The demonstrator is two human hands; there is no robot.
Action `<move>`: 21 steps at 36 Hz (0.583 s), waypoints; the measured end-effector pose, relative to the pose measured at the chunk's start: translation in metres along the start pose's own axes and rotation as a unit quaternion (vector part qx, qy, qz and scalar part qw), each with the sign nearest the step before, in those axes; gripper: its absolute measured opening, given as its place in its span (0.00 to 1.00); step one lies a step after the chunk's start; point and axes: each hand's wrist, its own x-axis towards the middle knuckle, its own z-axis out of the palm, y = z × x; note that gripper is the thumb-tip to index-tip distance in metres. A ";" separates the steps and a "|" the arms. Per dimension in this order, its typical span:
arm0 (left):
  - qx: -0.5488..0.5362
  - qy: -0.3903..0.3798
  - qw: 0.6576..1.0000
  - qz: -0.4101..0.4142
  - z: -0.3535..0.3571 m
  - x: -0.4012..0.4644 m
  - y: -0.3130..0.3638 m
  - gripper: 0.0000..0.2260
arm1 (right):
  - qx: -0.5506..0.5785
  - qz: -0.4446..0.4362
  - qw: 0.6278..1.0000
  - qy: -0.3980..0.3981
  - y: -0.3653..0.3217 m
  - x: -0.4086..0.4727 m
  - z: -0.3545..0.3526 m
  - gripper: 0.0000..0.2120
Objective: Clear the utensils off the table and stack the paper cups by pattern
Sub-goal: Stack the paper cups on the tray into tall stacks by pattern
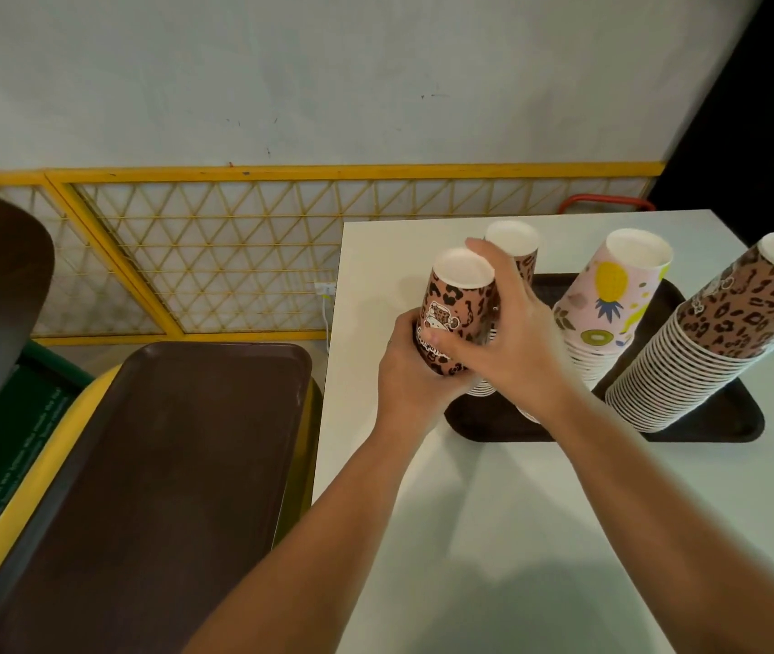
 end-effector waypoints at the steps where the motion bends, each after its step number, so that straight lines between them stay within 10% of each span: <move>1: -0.001 0.002 1.000 0.008 -0.001 0.001 0.003 0.30 | -0.003 -0.002 1.000 0.007 -0.001 0.001 -0.003 0.38; 11: -0.105 -0.042 0.982 0.151 -0.011 0.016 0.053 0.41 | 0.042 -0.062 0.986 0.148 -0.030 0.027 -0.032 0.32; 21: -0.163 -0.016 0.985 0.054 -0.005 0.049 0.064 0.29 | -0.003 -0.071 0.962 0.262 -0.026 0.068 -0.043 0.34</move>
